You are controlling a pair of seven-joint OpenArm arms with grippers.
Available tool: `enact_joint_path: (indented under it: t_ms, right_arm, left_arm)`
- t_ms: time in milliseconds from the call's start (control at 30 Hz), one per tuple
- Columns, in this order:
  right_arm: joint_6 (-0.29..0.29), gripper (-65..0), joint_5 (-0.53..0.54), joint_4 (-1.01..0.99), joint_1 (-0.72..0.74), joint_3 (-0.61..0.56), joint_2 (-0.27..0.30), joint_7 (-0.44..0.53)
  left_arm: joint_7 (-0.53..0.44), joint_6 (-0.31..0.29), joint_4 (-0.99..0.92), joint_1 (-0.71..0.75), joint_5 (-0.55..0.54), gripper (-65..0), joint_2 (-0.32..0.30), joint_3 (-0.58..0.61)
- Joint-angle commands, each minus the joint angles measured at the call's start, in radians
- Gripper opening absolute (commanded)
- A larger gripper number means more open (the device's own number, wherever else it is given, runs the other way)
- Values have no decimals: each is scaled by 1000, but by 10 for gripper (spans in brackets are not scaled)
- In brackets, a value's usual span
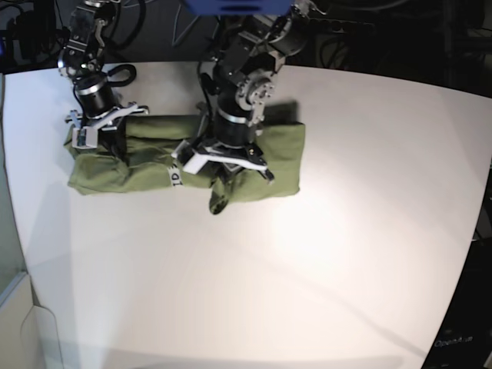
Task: Fold the T-shirt properly
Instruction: 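Lay the carried end onto the strip's middle with the left gripper, then open the left gripper and raise it off the folded shirt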
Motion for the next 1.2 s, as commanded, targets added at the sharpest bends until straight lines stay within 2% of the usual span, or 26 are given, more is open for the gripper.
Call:
enact_joint_path:
  t_ms: [0, 233, 300, 433, 533, 667, 867, 967, 1100, 1167]
  right_arm:
    - [-4, -650, -41, -2, -7, -1, 3, -71]
    - [-4, -650, -41, -2, -6, -1, 3, -71]
    - [-4, -650, -41, -2, -6, -1, 3, -71]
    - [-4, -650, -41, -2, -6, -1, 3, -71]
    - [-4, -650, -41, -2, -6, -1, 3, -71]
    - [-4, -650, -41, -2, -6, -1, 3, -71]
    - [-4, -650, -41, -4, -7, -1, 3, -71]
    - [-4, -650, -41, -4, -7, -1, 3, -71]
    - [-4, -650, -41, -4, -7, -1, 3, -71]
    - [-4, -650, -41, -4, -7, -1, 3, -71]
  left_arm:
    - [-13, 17, 16, -11, 11, -628, 13, 2]
    - [-13, 15, 16, -10, 11, -610, 13, -3]
    - [-17, 17, 16, -5, 11, -554, 13, -3]
    - [-21, 17, 16, 6, 11, -373, 13, 2]
    - [-26, 12, 29, 18, 11, -313, 13, 3]
    - [-41, 12, 53, 18, 5, -311, 13, 3]
    - [-73, 9, 233, 41, -128, -310, 13, 5]
    - [-89, 11, 305, 53, -200, -312, -36, 17]
    - [-87, 15, 289, 56, -210, -318, -59, 6]
    - [-87, 17, 262, 69, -214, -379, -62, -32]
